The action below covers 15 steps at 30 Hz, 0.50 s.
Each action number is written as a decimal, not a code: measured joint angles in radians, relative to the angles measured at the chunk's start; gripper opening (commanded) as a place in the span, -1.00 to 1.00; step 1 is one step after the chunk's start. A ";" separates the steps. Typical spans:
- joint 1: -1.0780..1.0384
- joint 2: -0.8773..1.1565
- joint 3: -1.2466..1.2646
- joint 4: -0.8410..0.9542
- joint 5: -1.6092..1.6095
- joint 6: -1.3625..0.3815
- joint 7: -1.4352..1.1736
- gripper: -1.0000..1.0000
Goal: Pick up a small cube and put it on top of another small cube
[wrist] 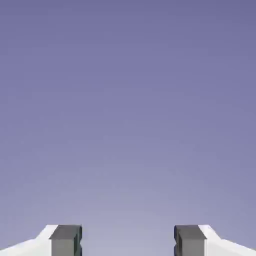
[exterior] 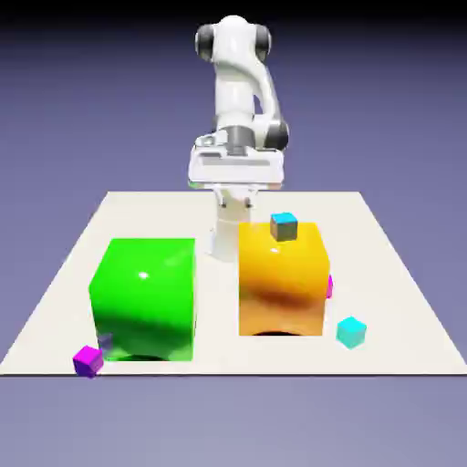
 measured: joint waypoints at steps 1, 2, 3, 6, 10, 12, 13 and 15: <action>-0.019 -0.014 0.036 0.013 0.005 -0.014 0.034 0.00; -0.038 -0.027 0.072 0.026 0.009 -0.027 0.067 0.00; -0.057 -0.041 0.109 0.039 0.014 -0.041 0.101 0.00; -0.114 -0.082 0.217 0.078 0.027 -0.081 0.202 0.00; -0.190 -0.137 0.362 0.130 0.046 -0.136 0.336 0.00; -0.228 -0.164 0.435 0.156 0.055 -0.163 0.403 0.00; -0.247 -0.178 0.471 0.169 0.059 -0.177 0.437 0.00; -0.286 -0.205 0.544 0.195 0.069 -0.204 0.504 0.00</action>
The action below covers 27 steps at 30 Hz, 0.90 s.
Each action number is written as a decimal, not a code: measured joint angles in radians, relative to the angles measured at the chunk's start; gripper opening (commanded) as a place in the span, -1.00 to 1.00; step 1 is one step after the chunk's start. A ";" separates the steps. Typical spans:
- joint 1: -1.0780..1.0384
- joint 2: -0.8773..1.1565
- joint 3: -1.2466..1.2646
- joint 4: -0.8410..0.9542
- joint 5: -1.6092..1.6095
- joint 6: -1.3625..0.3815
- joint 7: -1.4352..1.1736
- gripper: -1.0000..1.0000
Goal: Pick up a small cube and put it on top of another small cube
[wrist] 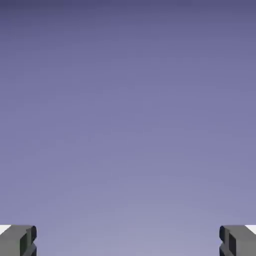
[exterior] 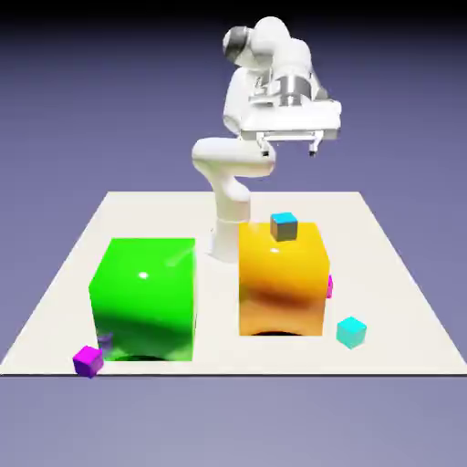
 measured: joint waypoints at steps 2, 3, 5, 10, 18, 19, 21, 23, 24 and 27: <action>-0.038 -0.027 0.072 0.026 0.009 -0.027 0.067 0.00; -0.057 -0.041 0.109 0.039 0.014 -0.041 0.101 0.00; -0.095 -0.068 0.181 0.065 0.023 -0.068 0.168 0.00; -0.190 -0.137 0.362 0.130 0.046 -0.136 0.336 0.00; -0.343 -0.246 0.652 0.234 0.082 -0.244 0.605 0.00; -0.362 -0.259 0.689 0.247 0.087 -0.258 0.638 0.00; -0.400 -0.287 0.761 0.273 0.096 -0.285 0.706 0.00; -0.438 -0.314 0.834 0.300 0.105 -0.312 0.773 0.00; -0.457 -0.328 0.870 0.313 0.110 -0.326 0.806 0.00; -0.514 -0.369 0.979 0.352 0.123 -0.367 0.907 0.00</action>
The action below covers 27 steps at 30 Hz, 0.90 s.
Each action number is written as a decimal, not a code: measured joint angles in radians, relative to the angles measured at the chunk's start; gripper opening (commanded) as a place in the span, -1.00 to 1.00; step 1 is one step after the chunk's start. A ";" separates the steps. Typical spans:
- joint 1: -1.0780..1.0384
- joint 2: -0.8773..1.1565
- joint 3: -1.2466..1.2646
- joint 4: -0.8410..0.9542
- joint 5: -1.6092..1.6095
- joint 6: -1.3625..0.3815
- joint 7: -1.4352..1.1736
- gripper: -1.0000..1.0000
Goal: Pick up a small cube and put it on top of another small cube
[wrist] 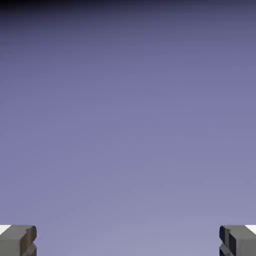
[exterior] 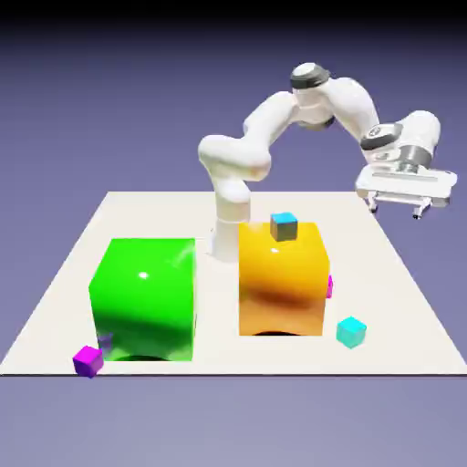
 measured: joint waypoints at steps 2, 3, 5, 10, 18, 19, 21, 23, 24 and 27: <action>-0.038 -0.027 0.072 0.026 0.009 -0.027 0.067 0.00; -0.057 -0.041 0.109 0.039 0.014 -0.041 0.101 0.00; -0.095 -0.068 0.181 0.065 0.023 -0.068 0.168 0.00; -0.190 -0.137 0.362 0.130 0.046 -0.136 0.336 0.00; -0.331 -0.235 0.520 0.161 0.091 -0.050 0.424 -1.00; -0.331 -0.235 0.520 0.161 0.090 -0.050 0.424 -1.00; -0.261 -0.187 0.468 0.161 0.065 -0.136 0.419 -1.00; -0.199 -0.138 0.434 0.174 0.078 -0.217 0.394 -1.00; -0.173 -0.118 0.399 0.164 0.071 -0.261 0.388 -1.00; -0.095 -0.061 0.293 0.133 0.049 -0.391 0.370 -1.00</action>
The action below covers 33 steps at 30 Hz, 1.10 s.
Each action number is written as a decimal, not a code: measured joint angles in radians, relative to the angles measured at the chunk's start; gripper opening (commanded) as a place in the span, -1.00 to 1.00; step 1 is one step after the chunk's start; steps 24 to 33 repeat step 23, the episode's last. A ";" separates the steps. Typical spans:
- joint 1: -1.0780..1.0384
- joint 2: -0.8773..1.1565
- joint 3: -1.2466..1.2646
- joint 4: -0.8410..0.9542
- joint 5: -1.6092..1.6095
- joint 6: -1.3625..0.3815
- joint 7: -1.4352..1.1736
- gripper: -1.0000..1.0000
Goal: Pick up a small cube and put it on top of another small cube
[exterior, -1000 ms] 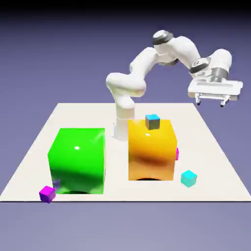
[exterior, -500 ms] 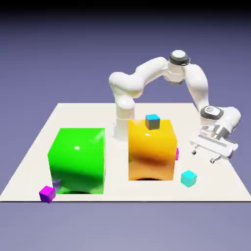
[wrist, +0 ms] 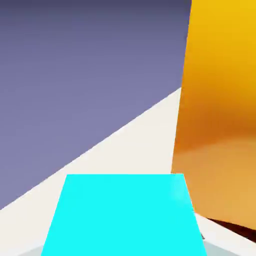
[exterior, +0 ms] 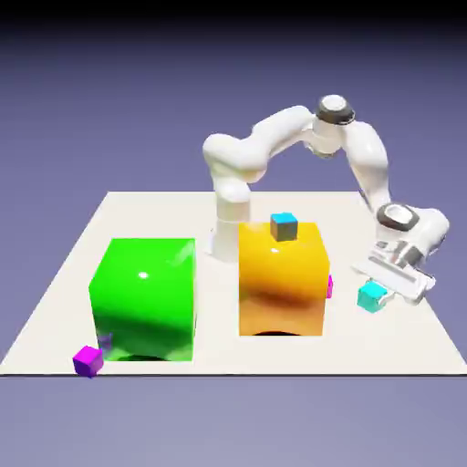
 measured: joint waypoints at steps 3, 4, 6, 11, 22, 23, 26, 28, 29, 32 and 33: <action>0.066 0.045 -0.107 -0.040 -0.036 -0.116 -0.007 -1.00; 0.084 0.057 -0.143 -0.057 -0.053 -0.151 -0.006 -1.00; 0.120 0.079 -0.216 -0.091 -0.086 -0.219 -0.004 -1.00; 0.210 0.135 -0.397 -0.175 -0.170 -0.390 0.002 -1.00; 0.271 0.155 -0.501 -0.414 -0.227 -0.343 0.050 1.00; 0.271 0.155 -0.501 -0.414 -0.227 -0.343 0.050 1.00; 0.271 0.155 -0.501 -0.414 -0.227 -0.343 0.050 1.00; 0.271 0.155 -0.501 -0.414 -0.227 -0.343 0.050 1.00; 0.271 0.155 -0.501 -0.414 -0.227 -0.343 0.050 1.00; 0.271 0.155 -0.501 -0.414 -0.227 -0.343 0.050 1.00; 0.271 0.155 -0.501 -0.414 -0.227 -0.343 0.050 1.00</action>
